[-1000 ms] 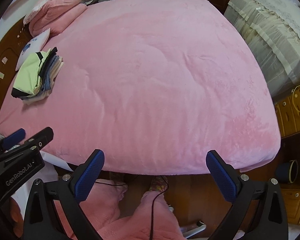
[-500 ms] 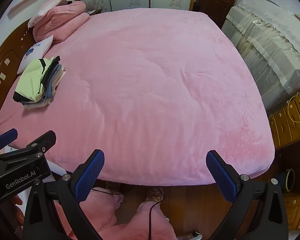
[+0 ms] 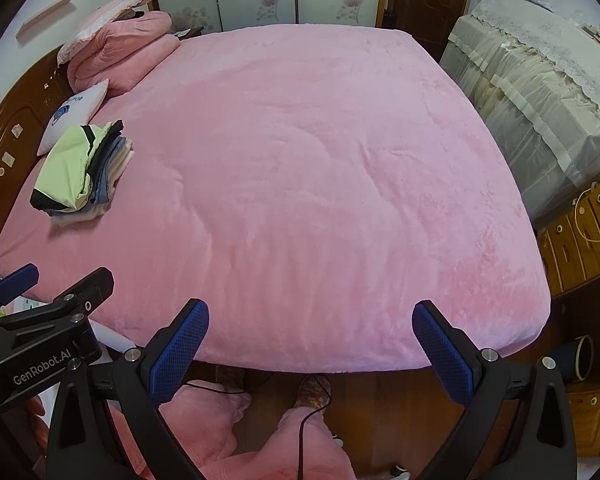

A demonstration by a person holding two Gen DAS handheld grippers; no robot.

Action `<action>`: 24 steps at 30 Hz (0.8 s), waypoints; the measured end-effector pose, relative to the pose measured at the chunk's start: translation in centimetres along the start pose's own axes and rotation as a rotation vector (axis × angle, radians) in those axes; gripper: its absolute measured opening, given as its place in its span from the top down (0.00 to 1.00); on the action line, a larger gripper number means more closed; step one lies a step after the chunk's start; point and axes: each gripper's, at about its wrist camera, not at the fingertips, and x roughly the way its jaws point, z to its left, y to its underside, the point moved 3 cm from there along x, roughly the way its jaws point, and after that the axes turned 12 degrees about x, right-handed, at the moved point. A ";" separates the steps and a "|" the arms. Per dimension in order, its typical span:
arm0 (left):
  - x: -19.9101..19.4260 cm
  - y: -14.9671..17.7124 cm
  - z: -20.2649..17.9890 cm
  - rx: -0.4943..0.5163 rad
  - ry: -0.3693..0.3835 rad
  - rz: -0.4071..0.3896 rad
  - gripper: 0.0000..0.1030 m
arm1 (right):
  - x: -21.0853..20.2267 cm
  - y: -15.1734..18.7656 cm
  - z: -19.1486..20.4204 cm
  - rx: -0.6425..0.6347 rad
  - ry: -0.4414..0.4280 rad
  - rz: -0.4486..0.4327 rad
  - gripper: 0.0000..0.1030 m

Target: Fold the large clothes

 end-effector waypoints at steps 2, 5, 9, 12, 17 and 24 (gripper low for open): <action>-0.2 0.0 -0.1 -0.001 0.003 -0.004 0.01 | -0.2 -0.1 -0.3 0.004 -0.001 -0.001 0.00; -0.5 0.1 -0.3 0.000 -0.002 -0.013 0.01 | -0.5 -0.1 -0.5 0.008 -0.002 -0.003 0.00; -0.6 0.4 -0.2 -0.006 0.008 -0.019 0.01 | -0.7 -0.7 -1.0 0.005 -0.002 -0.011 0.00; -0.7 0.6 -0.2 -0.012 0.006 -0.018 0.01 | -1.0 -0.4 -0.8 0.002 -0.002 -0.016 0.00; -0.8 0.5 -0.3 -0.011 0.007 -0.021 0.01 | -1.2 -0.2 -0.6 0.005 0.001 -0.020 0.00; -0.6 0.2 -1.0 0.003 0.003 -0.019 0.01 | -0.7 -0.8 -1.1 0.011 0.006 -0.014 0.00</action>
